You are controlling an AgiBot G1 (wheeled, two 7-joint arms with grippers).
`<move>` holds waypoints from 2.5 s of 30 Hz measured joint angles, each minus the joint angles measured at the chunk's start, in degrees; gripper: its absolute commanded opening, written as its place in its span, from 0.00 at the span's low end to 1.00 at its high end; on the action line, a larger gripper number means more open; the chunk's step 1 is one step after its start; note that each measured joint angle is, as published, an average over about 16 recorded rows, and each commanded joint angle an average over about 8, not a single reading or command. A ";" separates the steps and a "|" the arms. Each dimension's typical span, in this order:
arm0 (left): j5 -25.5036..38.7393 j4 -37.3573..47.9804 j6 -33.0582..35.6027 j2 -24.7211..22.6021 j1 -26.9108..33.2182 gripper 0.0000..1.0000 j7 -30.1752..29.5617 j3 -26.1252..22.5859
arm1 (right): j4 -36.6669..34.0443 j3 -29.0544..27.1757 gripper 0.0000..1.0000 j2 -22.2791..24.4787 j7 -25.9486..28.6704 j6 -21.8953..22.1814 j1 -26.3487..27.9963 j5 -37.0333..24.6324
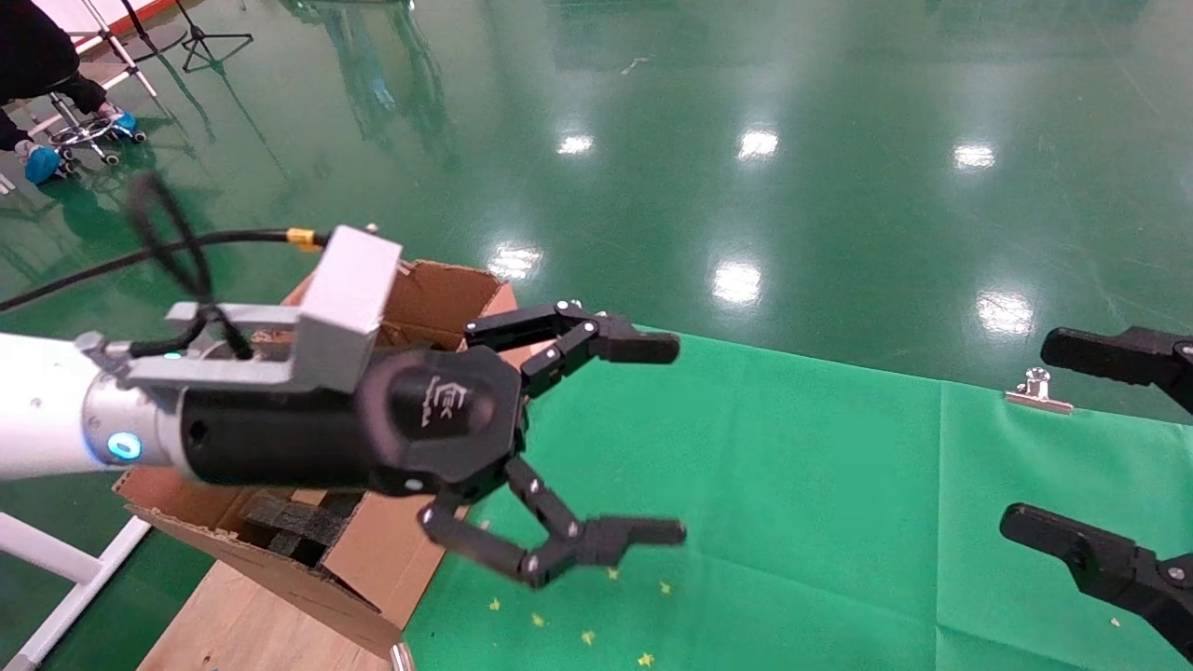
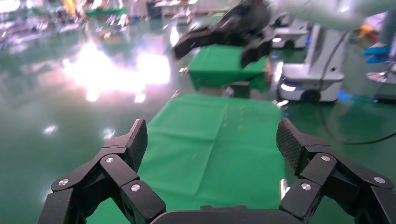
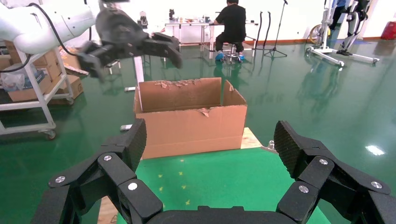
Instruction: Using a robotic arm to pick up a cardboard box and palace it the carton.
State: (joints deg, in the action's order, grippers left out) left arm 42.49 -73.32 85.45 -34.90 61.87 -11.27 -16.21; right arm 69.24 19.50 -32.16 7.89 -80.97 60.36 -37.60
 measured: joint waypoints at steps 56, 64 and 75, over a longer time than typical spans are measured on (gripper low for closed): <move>-0.50 -0.18 0.16 -0.08 -0.26 1.00 0.42 0.13 | -0.01 0.00 1.00 0.00 0.00 0.01 -0.01 0.00; -0.48 -0.17 0.15 -0.08 -0.24 1.00 0.41 0.13 | -0.01 0.00 1.00 0.00 0.00 0.01 -0.01 0.00; -0.45 -0.17 0.15 -0.08 -0.23 1.00 0.41 0.13 | -0.01 0.00 1.00 0.00 0.00 0.01 -0.01 0.00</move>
State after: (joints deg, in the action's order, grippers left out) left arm 42.04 -73.48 85.60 -34.98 61.64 -10.86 -16.08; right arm 69.23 19.50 -32.15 7.89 -80.96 60.35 -37.59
